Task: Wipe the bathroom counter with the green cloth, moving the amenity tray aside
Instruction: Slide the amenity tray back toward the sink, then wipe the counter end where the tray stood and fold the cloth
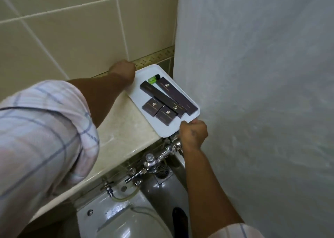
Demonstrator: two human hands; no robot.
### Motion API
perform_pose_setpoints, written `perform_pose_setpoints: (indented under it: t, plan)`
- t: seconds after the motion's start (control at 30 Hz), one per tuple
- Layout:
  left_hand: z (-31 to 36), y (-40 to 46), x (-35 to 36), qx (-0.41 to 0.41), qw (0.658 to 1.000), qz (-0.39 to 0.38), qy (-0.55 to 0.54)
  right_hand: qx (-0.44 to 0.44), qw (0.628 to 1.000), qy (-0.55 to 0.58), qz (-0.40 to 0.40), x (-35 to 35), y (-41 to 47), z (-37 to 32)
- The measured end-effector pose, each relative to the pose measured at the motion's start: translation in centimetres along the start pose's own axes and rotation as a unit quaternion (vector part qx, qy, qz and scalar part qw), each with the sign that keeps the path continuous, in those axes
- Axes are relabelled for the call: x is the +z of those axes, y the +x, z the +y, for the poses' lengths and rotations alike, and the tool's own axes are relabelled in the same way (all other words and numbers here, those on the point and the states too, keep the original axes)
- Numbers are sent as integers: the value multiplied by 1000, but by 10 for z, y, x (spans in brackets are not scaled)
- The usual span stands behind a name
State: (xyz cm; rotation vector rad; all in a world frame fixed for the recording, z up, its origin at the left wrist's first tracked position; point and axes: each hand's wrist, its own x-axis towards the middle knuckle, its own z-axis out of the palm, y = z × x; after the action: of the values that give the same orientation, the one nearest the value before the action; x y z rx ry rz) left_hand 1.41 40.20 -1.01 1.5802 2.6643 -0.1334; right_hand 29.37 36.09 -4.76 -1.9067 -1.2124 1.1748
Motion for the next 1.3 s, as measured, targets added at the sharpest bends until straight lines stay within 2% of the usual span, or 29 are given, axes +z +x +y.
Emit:
perform_pose_setpoints:
  t: [0.1,0.23,0.4,0.5,0.6,0.73,0.83,1.03,1.3]
  plan:
    - [-5,-4,-2,1,1000,-14,9,-21,1000,-11,-1,-2,5,-2]
    - [-25,-31,-10,-19,998,-45,-36,-73,997,-40,-1,-15,3,-14]
    - [-85,-108,-33,-112,983,-68,-128,-114,988,-104,-30,-17,-17,-43]
    - [-128,-174,-32,-196,953,-80,-219,-130,978,-145,-71,2,-29,-56]
    - [-173,-250,-27,-293,909,-54,-293,-171,956,-187,-145,44,-64,-69]
    - [-207,-313,-19,-391,850,-19,-353,-234,919,-235,-213,94,-110,-80]
    - [-229,-344,-10,-440,822,-3,-361,-266,886,-276,-262,124,-142,-86]
    - [-253,-366,16,-492,800,14,-343,-334,838,-332,-276,170,-168,-82]
    - [-258,-362,49,-485,801,10,-352,-361,821,-354,-266,192,-164,-75]
